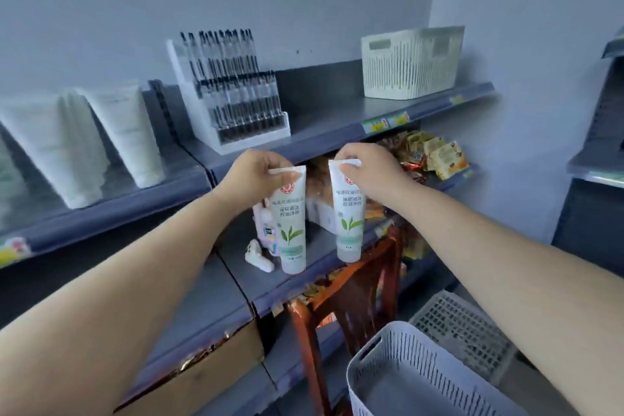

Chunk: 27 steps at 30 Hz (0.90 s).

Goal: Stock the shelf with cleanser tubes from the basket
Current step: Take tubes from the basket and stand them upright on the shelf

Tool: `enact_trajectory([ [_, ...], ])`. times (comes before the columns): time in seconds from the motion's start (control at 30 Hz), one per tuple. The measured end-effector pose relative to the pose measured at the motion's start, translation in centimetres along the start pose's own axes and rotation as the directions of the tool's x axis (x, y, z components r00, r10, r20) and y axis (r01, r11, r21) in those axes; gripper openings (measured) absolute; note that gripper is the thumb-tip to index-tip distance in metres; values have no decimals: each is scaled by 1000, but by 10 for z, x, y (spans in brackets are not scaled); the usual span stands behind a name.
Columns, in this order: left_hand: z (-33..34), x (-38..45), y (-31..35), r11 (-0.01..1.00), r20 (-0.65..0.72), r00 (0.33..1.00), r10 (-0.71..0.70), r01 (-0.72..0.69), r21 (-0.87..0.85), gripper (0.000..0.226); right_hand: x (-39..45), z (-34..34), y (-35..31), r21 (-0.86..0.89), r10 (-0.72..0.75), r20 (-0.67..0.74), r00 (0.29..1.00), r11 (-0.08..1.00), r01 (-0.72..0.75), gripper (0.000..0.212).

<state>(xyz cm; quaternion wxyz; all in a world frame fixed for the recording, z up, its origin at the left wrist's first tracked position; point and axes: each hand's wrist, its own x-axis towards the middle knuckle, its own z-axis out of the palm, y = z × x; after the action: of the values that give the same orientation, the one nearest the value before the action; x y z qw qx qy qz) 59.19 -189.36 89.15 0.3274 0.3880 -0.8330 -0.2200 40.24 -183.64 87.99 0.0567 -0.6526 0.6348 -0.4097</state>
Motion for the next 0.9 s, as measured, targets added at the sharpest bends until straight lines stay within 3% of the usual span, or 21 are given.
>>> enact_trajectory([
  [0.33,-169,-53,12,966,-279,959,-51,118,229,15,49,32,-168,94,-319,69,945,945,313,18],
  [0.9,-385,-122,-16,885,-459,889,13,203,419,18,84,102,-381,285,-488,20,873,840,463,14],
])
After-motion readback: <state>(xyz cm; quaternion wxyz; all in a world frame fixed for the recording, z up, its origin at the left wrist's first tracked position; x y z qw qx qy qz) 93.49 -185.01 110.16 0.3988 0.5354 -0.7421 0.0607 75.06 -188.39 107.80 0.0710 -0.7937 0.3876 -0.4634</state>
